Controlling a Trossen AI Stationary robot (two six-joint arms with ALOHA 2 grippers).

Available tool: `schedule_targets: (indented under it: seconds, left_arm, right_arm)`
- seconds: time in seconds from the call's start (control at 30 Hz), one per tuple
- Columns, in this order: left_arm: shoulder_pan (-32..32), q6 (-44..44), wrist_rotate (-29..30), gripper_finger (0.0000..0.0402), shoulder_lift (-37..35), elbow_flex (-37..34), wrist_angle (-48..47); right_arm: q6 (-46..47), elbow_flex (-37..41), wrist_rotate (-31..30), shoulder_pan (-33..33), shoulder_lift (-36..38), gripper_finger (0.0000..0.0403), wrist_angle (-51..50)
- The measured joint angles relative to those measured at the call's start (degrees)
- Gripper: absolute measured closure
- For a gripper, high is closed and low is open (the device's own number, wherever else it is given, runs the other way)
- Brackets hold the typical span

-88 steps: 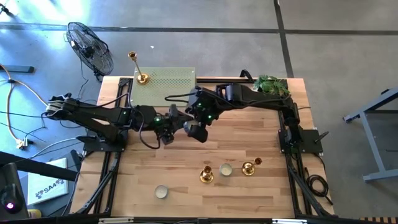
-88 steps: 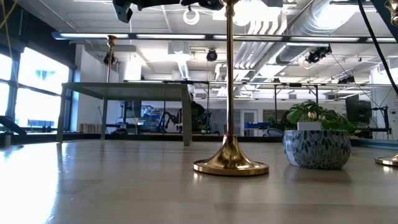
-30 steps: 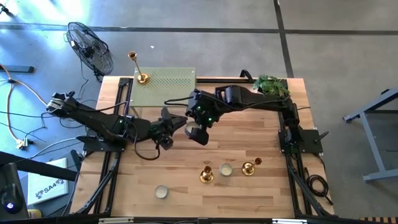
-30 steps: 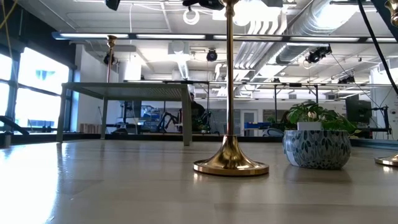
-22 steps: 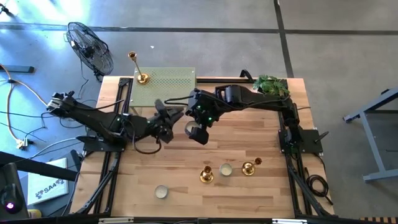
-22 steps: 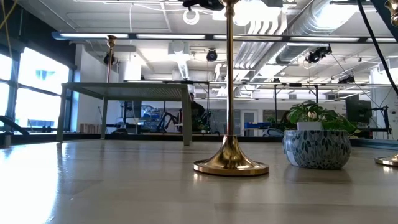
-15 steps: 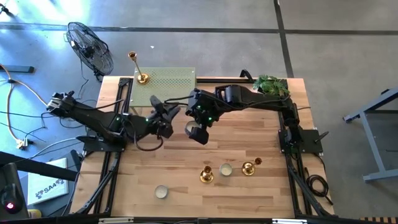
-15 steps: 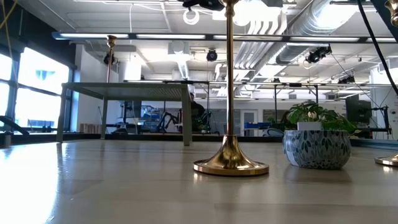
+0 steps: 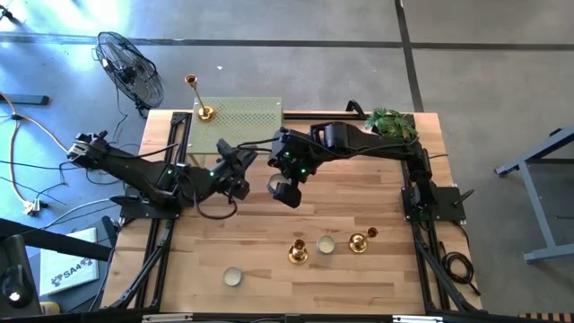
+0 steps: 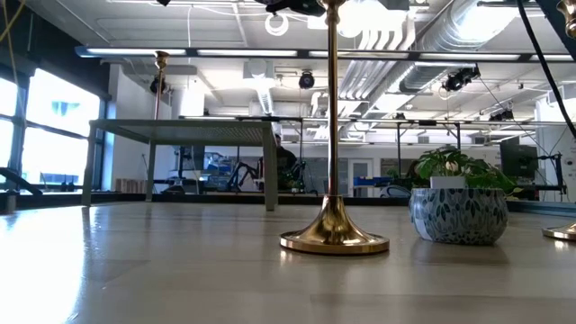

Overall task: Pick & Place candle stick holders
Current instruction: Put the top right blue patterned round candle on the shelf

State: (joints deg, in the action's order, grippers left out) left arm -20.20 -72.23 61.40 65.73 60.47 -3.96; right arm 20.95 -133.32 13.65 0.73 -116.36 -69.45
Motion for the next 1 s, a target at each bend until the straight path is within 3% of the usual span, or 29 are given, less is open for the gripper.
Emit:
schedule_targets:
  seconds: [0.17, 0.43, 0.6, 0.7, 1.0]
  left_arm:
    - [-2.2, -0.1, -3.1, 0.0275, 0.0, 0.0, 0.8]
    - [-3.8, 0.3, -2.2, 0.0275, -0.2, 0.0, 0.8]
    - [-4.2, 4.2, 0.2, 0.0275, -0.3, 0.0, 1.0]
    - [-4.2, 9.5, -2.4, 0.0275, -0.3, 0.0, 0.3]
    - [-4.2, 11.0, -4.3, 0.0275, -0.3, 0.0, -0.4]
  right_arm:
    - [0.0, 0.0, 0.0, 0.0, 0.0, 0.0105, -0.2]
    - [0.6, 0.0, 0.2, 0.0, 0.1, 0.0105, -0.3]
    - [0.6, 0.0, 0.2, 0.0, 0.1, 0.0105, -0.3]
    - [0.6, 0.0, 0.2, 0.0, 0.1, 0.0105, -0.3]
    - [0.6, 0.0, 0.2, 0.0, 0.1, 0.0105, -0.2]
